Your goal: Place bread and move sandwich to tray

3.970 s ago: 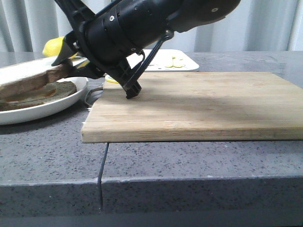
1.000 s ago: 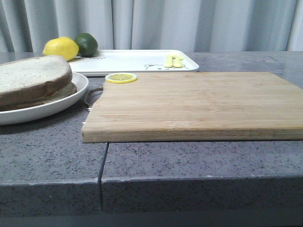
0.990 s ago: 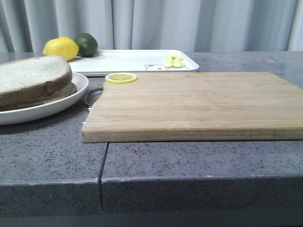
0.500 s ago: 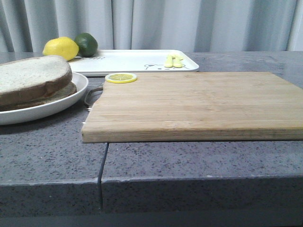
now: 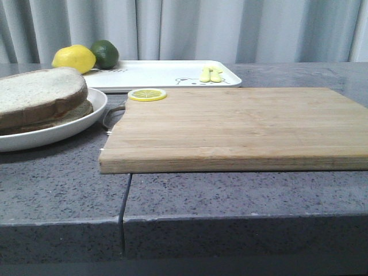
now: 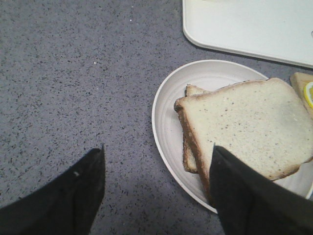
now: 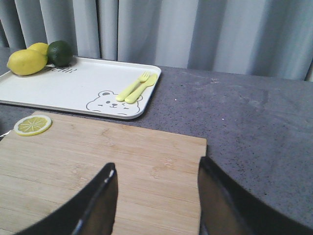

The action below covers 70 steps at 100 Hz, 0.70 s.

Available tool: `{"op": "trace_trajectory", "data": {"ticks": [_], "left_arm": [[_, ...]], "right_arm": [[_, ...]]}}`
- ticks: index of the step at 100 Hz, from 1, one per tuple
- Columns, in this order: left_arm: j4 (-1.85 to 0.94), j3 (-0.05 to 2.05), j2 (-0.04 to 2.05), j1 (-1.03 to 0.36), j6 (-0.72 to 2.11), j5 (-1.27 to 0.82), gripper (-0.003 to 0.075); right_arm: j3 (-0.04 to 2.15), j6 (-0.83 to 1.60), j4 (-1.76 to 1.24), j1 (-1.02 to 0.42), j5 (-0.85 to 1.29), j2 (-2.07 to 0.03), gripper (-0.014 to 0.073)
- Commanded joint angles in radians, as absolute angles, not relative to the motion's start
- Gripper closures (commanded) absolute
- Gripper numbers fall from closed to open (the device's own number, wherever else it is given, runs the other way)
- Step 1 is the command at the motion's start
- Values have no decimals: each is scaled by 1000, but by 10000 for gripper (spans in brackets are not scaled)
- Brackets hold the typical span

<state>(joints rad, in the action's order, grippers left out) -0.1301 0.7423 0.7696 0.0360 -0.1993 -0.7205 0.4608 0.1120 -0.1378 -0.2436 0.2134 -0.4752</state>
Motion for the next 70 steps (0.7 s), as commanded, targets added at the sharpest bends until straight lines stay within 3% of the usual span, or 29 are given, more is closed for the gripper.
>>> {"op": "trace_trajectory", "data": {"ticks": [1,70], "left_arm": [[-135,778,822,37,-226,-627,290],[-221,778,1086,37,-236,-501,290]], "right_arm": [[487,116,-128,-238,128,-474,207],[487,116,-128,-238,129,-474,207]]}}
